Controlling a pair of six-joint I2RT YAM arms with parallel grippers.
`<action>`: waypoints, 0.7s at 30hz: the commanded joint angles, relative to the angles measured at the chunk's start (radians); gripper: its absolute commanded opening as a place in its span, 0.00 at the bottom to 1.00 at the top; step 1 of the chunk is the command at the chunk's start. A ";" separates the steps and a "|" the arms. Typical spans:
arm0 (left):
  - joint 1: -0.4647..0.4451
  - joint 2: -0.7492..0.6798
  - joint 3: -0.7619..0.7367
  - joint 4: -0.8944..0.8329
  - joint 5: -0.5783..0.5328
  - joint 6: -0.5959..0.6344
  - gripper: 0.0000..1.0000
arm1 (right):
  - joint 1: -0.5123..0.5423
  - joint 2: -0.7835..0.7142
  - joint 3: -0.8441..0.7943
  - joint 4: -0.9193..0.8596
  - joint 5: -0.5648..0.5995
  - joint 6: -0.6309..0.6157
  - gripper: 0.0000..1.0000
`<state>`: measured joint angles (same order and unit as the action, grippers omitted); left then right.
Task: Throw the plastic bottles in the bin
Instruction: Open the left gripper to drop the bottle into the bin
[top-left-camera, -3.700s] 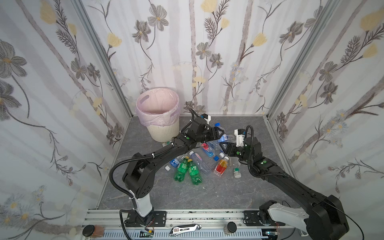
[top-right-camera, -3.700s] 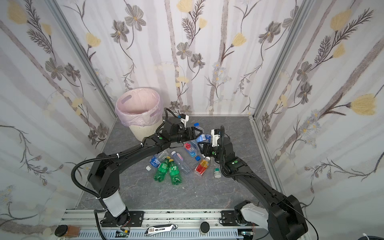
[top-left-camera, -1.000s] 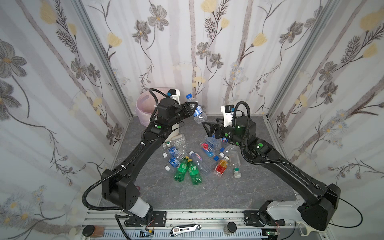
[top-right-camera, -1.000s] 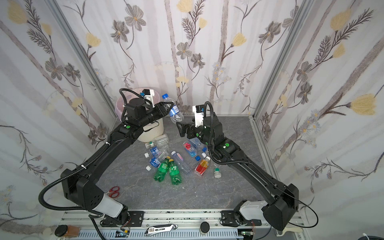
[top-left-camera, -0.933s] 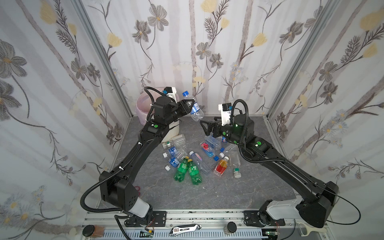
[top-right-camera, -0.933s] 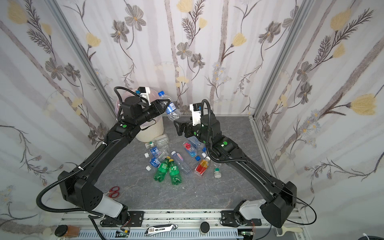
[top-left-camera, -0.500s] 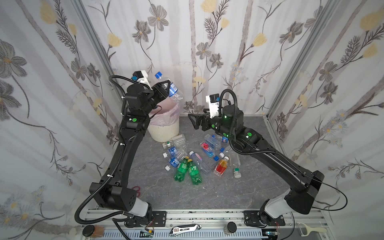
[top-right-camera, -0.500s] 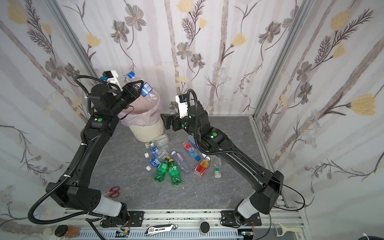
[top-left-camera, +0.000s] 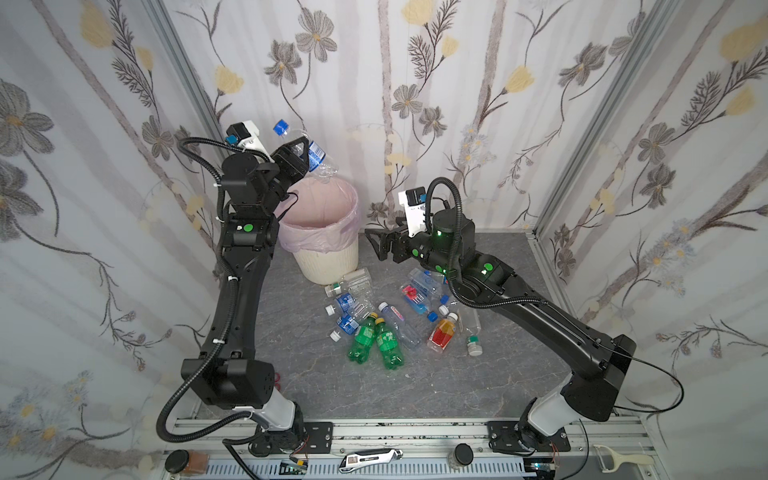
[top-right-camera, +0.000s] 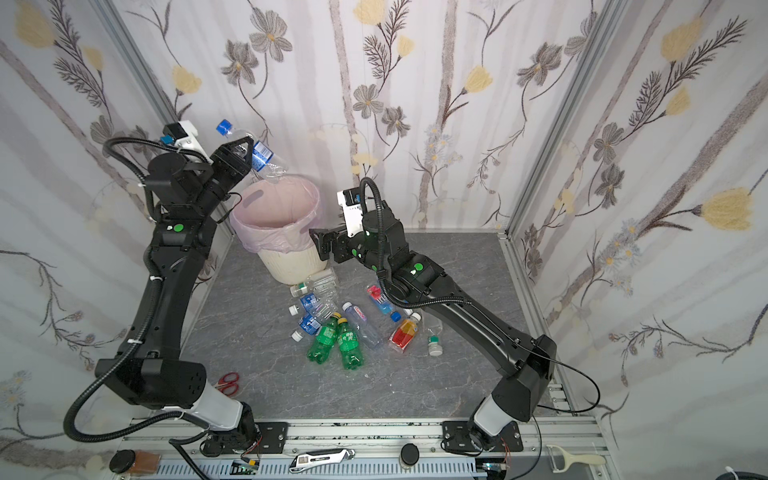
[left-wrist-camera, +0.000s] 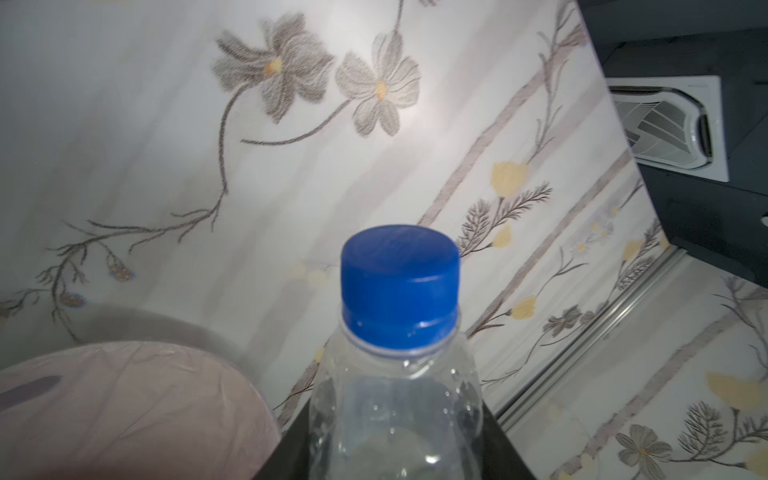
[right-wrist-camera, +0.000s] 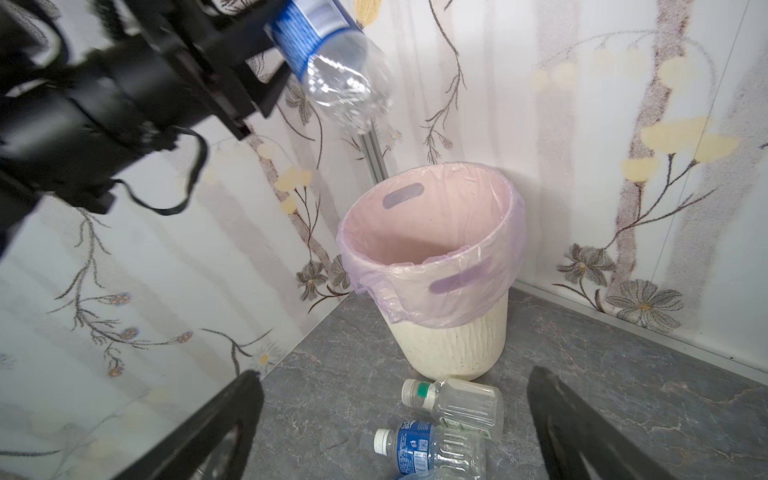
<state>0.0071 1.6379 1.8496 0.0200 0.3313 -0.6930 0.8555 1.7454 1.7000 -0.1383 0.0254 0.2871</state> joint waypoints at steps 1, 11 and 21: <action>0.031 0.084 -0.004 -0.033 0.084 -0.027 0.60 | 0.000 0.007 0.007 0.001 -0.007 -0.002 1.00; 0.017 -0.006 -0.055 -0.040 0.062 -0.015 1.00 | -0.001 0.009 -0.009 -0.009 -0.009 0.006 1.00; -0.124 -0.109 -0.163 -0.040 0.013 0.052 1.00 | -0.001 -0.031 -0.065 0.006 0.019 0.021 1.00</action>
<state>-0.0845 1.5455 1.7020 -0.0490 0.3672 -0.6788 0.8543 1.7325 1.6459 -0.1661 0.0257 0.3019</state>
